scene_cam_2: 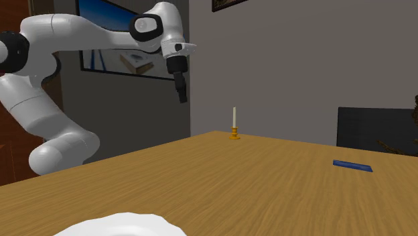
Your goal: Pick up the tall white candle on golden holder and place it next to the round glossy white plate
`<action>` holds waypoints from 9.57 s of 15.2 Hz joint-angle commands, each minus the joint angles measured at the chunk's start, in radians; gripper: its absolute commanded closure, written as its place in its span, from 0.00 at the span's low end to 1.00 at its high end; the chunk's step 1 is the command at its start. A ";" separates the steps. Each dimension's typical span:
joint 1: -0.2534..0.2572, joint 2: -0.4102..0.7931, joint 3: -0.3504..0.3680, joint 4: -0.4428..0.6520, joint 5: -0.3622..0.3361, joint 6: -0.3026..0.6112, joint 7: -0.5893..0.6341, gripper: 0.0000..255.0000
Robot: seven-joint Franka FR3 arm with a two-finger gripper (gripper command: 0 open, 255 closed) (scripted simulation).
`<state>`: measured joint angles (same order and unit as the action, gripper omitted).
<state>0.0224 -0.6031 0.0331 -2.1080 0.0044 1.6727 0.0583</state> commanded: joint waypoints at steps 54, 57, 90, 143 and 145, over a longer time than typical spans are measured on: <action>0.096 0.892 0.178 0.987 -0.104 -0.164 0.327 1.00; 0.106 0.926 0.178 1.080 -0.112 -0.224 0.327 1.00; -0.139 0.150 -0.115 0.459 -0.025 -0.366 -0.177 1.00; -0.280 -0.177 -0.580 0.173 -0.322 -0.333 -0.752 1.00; -0.285 -0.193 -0.582 0.135 -0.329 -0.311 -0.748 1.00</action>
<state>-0.2611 -0.7908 -0.5474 -1.9552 -0.3219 1.3494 -0.6923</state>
